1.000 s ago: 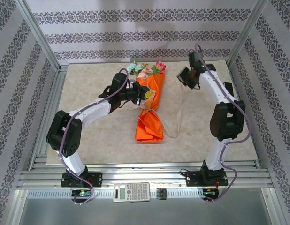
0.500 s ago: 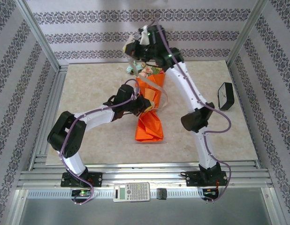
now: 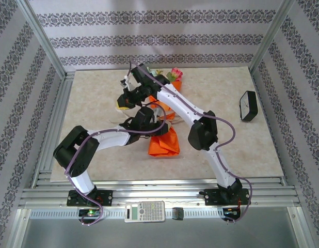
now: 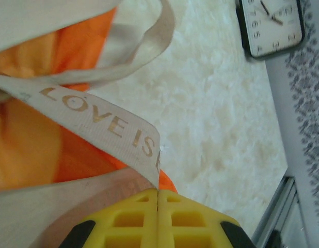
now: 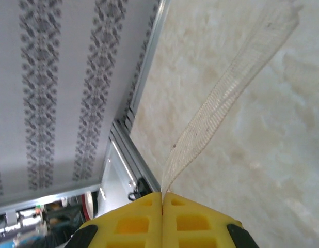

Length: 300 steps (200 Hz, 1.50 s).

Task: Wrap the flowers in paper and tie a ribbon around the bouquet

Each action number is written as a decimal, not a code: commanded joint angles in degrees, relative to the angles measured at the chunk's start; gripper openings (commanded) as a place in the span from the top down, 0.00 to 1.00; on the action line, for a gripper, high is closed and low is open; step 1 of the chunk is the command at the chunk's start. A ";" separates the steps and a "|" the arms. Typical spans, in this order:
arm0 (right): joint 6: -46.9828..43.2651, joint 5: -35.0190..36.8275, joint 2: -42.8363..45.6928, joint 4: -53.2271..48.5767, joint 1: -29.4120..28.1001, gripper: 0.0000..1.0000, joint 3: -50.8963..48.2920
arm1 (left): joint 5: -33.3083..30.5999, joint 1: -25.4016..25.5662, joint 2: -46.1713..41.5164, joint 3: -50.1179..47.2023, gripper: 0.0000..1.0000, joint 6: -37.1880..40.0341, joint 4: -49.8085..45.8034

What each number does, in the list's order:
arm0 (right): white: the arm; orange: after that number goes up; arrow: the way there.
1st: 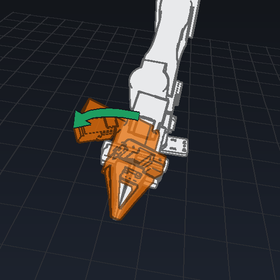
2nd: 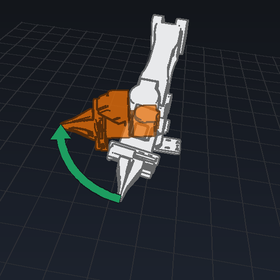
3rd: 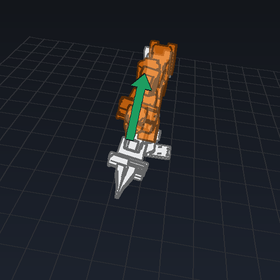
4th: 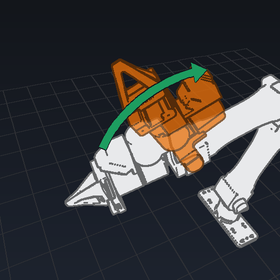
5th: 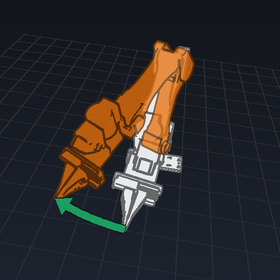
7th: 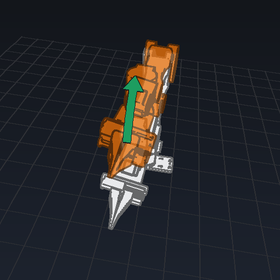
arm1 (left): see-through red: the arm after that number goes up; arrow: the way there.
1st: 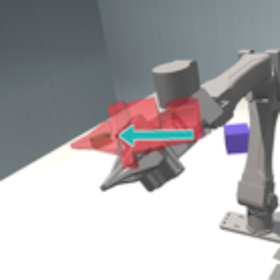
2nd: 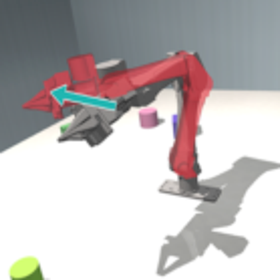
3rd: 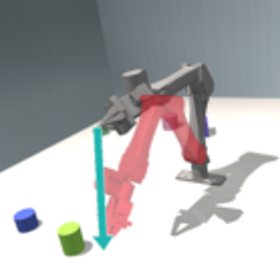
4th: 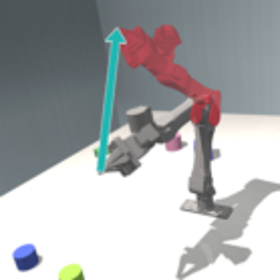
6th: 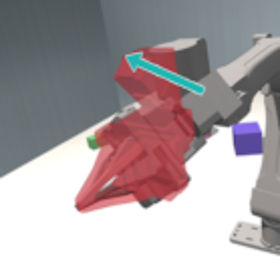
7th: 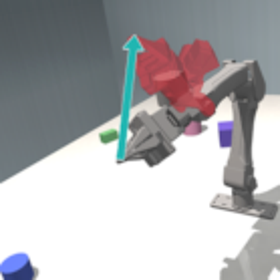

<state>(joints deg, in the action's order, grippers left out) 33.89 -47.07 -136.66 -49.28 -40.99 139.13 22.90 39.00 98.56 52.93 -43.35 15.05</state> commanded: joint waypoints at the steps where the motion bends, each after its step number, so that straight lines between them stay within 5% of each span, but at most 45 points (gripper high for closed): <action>1: -8.13 -3.47 0.06 -7.34 -1.81 1.00 -0.30 | -2.43 1.25 -0.71 0.12 1.00 5.88 4.18; 26: -14.18 -1.34 -0.76 -14.00 -3.62 1.00 -0.78 | -2.84 1.29 -0.04 -0.28 1.00 5.38 5.08; 49: -15.52 3.56 1.42 -15.28 -3.13 0.63 -2.75 | -2.24 1.43 -0.35 -0.83 1.00 5.11 6.02; 86: -10.68 6.91 4.89 -12.54 -0.02 0.48 1.49 | -1.43 1.43 -1.50 -1.63 1.00 4.17 6.39; 113: -6.85 10.90 5.80 -14.01 2.63 0.47 7.59 | -1.49 1.34 -2.70 -2.03 1.00 2.69 6.65; 139: -2.63 20.29 12.10 -11.98 5.41 0.49 3.38 | -0.18 -0.06 -3.88 -0.43 1.00 -0.94 4.53; 188: 6.78 42.30 38.40 6.11 7.04 0.61 -36.64 | 10.89 -8.38 -3.47 2.75 1.00 -16.54 2.81; 225: 7.53 54.28 51.15 14.59 -0.85 0.66 -56.01 | 18.83 -14.80 0.50 2.74 1.00 -30.80 9.16; 261: 12.05 56.54 48.31 18.69 -9.59 0.63 -62.80 | 23.96 -17.76 5.05 6.60 1.00 -37.52 12.07; 300: 15.43 57.79 36.99 15.50 -14.43 0.59 -56.31 | 26.34 -21.09 8.41 9.40 1.00 -40.26 9.21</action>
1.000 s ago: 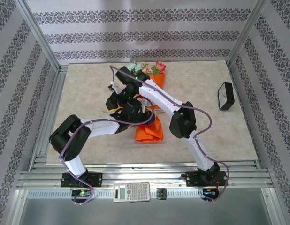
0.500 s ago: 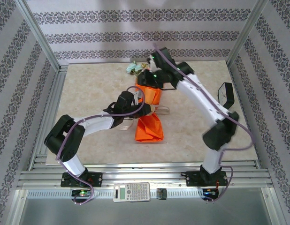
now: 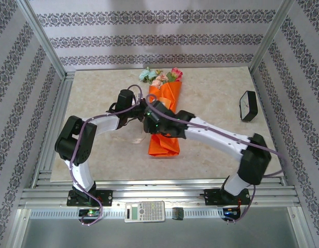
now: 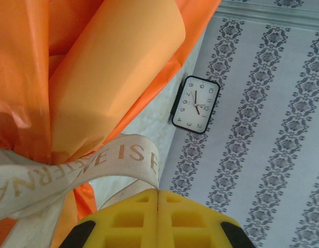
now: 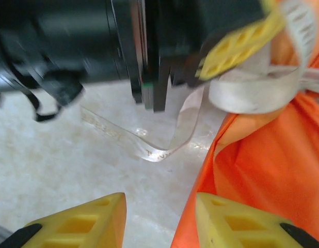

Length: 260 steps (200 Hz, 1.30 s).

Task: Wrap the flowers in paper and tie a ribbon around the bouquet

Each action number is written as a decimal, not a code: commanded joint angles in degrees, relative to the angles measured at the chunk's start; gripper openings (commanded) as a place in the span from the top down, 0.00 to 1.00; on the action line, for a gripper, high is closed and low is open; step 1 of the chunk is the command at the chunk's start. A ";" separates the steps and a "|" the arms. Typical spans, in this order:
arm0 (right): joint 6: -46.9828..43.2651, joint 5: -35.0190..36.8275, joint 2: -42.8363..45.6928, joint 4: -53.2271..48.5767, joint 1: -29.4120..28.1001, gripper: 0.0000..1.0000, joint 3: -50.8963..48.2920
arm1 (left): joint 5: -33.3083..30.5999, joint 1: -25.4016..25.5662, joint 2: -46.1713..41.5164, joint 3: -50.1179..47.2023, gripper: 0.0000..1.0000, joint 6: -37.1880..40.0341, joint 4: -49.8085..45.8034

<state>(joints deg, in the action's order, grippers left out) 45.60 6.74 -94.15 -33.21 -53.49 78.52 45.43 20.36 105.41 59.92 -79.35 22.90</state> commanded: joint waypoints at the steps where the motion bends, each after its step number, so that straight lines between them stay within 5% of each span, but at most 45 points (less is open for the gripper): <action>1: 3.93 4.07 -5.87 -0.77 -1.94 0.59 4.55 | 3.84 -2.57 1.74 2.45 1.00 -4.42 1.45; 67: 17.34 9.17 -22.99 -5.26 -2.49 0.52 14.56 | 7.48 -6.59 11.82 4.37 1.00 -17.14 16.14; 145: 23.10 11.84 -33.66 -6.74 -0.15 0.48 18.48 | 8.45 -7.64 17.50 9.44 1.00 -21.88 19.84; 182: 20.71 6.34 -36.74 -1.10 1.59 0.63 17.80 | 8.86 -7.76 17.72 9.78 1.00 -21.93 19.82; 209: 18.94 4.73 -35.49 -0.73 1.59 1.00 17.94 | 8.91 -7.79 17.70 9.51 1.00 -21.77 19.58; 260: 9.44 -0.20 -25.19 0.60 0.59 1.00 20.30 | 9.03 -7.77 17.73 9.52 1.00 -21.00 19.12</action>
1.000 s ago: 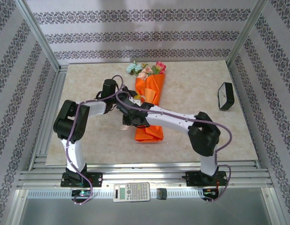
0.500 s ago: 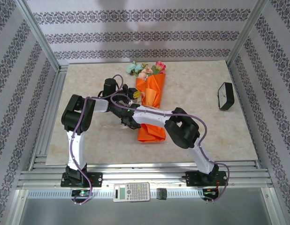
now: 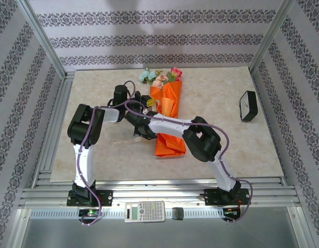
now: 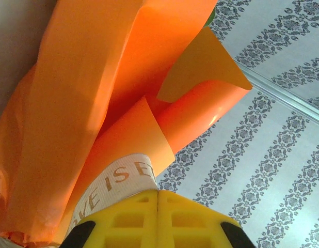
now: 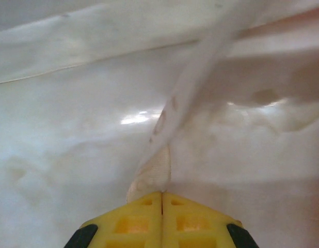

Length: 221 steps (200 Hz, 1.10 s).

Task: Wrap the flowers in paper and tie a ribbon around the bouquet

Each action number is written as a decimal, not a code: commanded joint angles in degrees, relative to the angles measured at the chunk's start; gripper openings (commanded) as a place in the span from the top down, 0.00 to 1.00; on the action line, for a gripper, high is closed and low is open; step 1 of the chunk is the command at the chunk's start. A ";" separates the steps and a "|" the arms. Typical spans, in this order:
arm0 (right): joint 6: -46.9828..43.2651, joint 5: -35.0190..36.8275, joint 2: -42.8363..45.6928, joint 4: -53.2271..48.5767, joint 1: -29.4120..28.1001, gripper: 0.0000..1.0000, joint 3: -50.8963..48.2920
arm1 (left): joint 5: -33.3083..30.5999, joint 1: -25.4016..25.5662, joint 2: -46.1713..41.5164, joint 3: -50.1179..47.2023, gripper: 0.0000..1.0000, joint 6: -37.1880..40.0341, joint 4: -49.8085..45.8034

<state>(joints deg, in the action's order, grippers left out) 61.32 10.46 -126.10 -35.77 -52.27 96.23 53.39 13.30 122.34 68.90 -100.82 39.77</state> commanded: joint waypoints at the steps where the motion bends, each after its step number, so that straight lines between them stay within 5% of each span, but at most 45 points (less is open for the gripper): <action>1: -6.55 -4.11 6.93 3.07 -0.64 1.00 2.76 | 1.05 -0.72 0.79 0.58 1.00 0.45 2.24; 94: -21.41 -30.97 18.85 8.36 -3.03 1.00 1.25 | 0.63 -0.17 0.45 1.39 1.00 1.41 1.14; 140: -21.44 -34.04 30.10 10.09 -1.05 1.00 -9.17 | -0.21 0.54 0.31 0.71 1.00 1.51 1.36; 221: -24.24 -42.46 48.86 -1.44 23.27 1.00 -24.99 | -1.20 1.15 -1.84 -0.17 1.00 2.56 -0.76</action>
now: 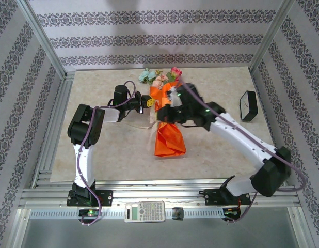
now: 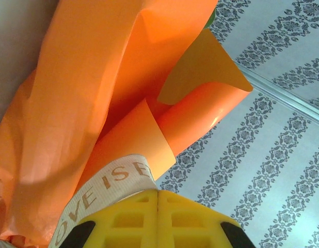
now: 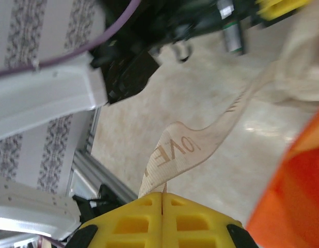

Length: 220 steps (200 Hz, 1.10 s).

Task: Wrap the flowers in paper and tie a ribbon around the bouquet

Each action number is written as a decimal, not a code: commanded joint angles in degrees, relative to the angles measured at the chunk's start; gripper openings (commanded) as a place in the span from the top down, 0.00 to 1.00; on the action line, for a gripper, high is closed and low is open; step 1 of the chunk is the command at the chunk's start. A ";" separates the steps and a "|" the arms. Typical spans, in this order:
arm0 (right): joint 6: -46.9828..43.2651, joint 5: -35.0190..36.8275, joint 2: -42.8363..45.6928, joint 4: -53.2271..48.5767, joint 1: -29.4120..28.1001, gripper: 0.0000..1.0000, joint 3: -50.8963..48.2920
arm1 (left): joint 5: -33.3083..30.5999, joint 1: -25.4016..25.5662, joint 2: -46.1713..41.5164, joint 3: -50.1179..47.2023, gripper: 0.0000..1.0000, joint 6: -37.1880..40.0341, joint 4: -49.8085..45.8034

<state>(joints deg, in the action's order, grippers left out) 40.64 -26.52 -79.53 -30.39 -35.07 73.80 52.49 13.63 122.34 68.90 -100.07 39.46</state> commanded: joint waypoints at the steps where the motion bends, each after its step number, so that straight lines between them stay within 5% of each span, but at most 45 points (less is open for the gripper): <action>1: -3.73 -5.56 2.36 -7.15 6.24 1.00 -2.63 | -0.34 0.80 -1.84 -0.17 1.00 1.82 -0.44; 60: -8.35 -3.44 4.28 -12.86 20.68 1.00 -4.19 | -0.94 2.04 -4.35 -0.47 1.00 2.27 -2.37; 118: -6.77 -6.29 12.70 -5.13 22.10 1.00 -3.50 | -2.39 5.43 -3.23 0.33 1.00 1.11 -1.49; 220: -7.45 -3.10 21.43 -11.28 28.95 1.00 -9.75 | -4.28 7.78 -1.80 2.13 1.00 0.57 -1.26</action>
<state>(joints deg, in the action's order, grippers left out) 34.11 -30.92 -58.24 -38.63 -7.94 67.55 49.19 20.67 120.27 70.13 -99.48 37.76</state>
